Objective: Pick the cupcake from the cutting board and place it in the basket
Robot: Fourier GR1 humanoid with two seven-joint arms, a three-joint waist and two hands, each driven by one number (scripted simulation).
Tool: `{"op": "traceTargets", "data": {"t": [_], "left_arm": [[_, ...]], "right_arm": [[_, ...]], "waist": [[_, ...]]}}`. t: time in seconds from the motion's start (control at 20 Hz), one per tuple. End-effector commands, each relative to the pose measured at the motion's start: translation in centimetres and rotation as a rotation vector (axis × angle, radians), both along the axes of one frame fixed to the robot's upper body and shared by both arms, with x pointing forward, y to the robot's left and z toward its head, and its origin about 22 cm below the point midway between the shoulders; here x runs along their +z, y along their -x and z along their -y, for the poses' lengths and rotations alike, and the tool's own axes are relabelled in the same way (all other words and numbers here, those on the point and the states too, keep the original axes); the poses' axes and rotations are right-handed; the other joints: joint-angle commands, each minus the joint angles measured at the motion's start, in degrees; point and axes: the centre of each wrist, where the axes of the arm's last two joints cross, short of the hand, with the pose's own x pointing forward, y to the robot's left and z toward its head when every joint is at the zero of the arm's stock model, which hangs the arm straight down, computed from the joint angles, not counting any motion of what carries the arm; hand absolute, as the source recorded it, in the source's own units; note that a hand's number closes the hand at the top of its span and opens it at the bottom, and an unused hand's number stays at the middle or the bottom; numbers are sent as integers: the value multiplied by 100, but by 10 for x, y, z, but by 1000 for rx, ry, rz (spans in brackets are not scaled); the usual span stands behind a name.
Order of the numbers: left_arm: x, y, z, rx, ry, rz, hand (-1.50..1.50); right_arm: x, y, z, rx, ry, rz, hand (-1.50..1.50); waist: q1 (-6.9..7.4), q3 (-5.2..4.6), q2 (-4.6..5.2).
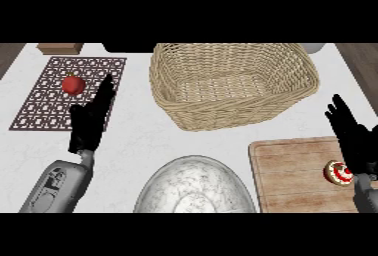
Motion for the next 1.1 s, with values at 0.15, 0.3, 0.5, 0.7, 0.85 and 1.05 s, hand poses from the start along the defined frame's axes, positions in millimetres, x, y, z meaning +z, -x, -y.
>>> {"op": "traceTargets", "data": {"t": [0.15,0.3,0.5,0.7,0.85,1.05], "left_arm": [[-39,27,-60,114,-198,-194,0],[-53,33,-54,113,-181,-269,0],[-62,44,-77,154,-270,-336,0],[-70,56,-91,213,-270,-379,0],[-72,65,-103,263,-284,-395,0],[-68,71,-111,285,-287,-382,0]], "right_arm": [[75,-6,-43,89,228,735,150],[142,-15,-73,-21,-41,1144,150],[118,-11,-24,-73,808,1181,-150],[100,-1,7,-467,939,1180,-150],[58,21,26,-683,1006,1035,-150],[-15,70,16,-736,1034,751,-150]], "waist": [[-43,73,-143],[-27,346,-650],[-283,6,-148],[-755,45,-190],[-1006,56,-157],[-935,32,-45]]}}
